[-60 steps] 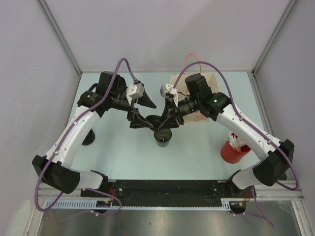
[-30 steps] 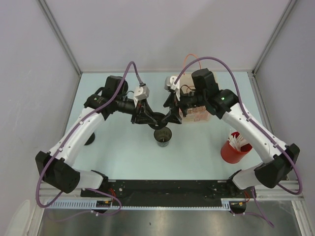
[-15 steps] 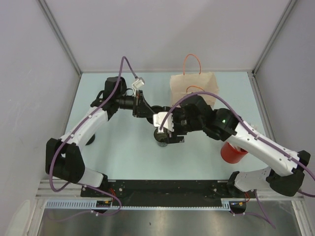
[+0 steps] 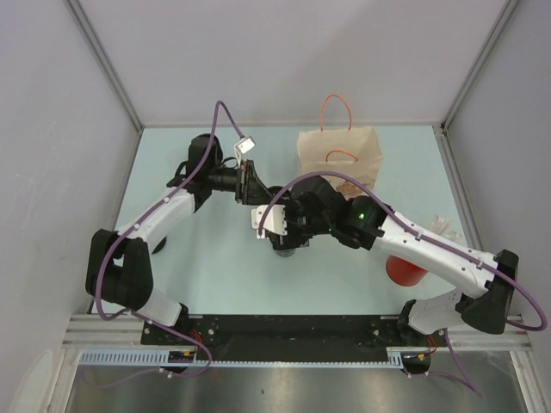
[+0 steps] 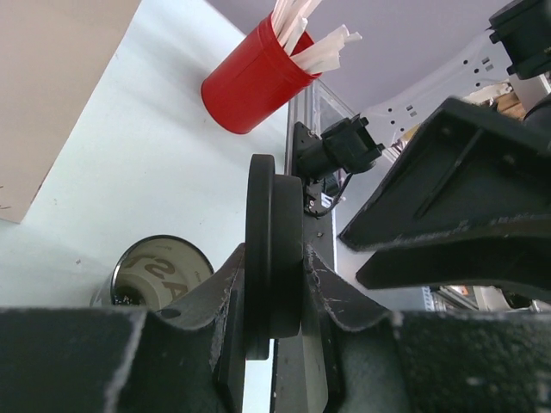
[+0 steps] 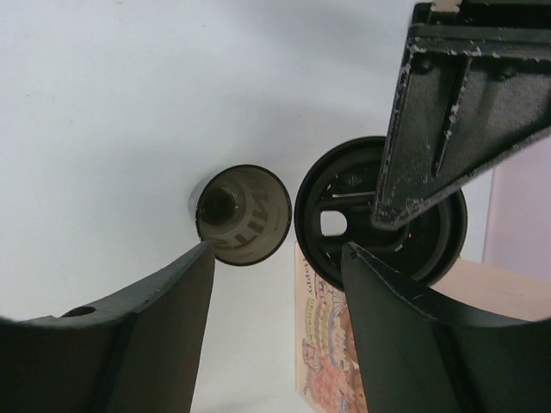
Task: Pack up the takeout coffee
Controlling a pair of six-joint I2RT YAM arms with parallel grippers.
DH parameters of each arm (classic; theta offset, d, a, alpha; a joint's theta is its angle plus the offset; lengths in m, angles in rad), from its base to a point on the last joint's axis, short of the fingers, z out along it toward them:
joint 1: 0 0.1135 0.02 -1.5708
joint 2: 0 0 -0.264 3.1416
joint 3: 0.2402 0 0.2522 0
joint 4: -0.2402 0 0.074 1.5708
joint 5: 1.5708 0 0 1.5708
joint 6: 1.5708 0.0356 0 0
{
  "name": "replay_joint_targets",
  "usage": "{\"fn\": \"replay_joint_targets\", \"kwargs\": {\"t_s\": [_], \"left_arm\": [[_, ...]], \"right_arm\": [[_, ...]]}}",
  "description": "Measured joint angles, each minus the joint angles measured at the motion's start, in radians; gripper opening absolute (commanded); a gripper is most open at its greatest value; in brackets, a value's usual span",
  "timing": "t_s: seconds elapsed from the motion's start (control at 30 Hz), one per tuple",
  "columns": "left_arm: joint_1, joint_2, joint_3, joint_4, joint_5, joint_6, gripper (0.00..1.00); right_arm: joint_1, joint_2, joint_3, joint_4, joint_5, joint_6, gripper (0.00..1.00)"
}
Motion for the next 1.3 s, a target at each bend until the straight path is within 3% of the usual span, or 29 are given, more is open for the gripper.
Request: {"fn": "replay_joint_targets", "kwargs": {"t_s": [0.2,0.6,1.0,1.1,1.3], "left_arm": [[-0.008,0.005,0.000,0.021,0.008,-0.019,0.26],[-0.011,0.005,-0.019,0.042,0.015,-0.024,0.26],[-0.010,0.006,-0.019,0.048,0.019,-0.026,0.27],[-0.009,0.006,-0.019,0.050,0.019,-0.026,0.27],[-0.009,0.006,-0.020,0.058,0.020,-0.032,0.33]], "right_arm": [[0.023,0.048,-0.002,0.034,0.021,-0.004,0.61],[0.010,0.090,-0.018,0.076,0.043,-0.011,0.41],[0.001,0.090,-0.057,0.124,0.084,-0.031,0.37],[0.003,0.090,-0.065,0.139,0.101,-0.035,0.31],[0.014,0.090,-0.082,0.182,0.158,-0.050,0.10]]}}
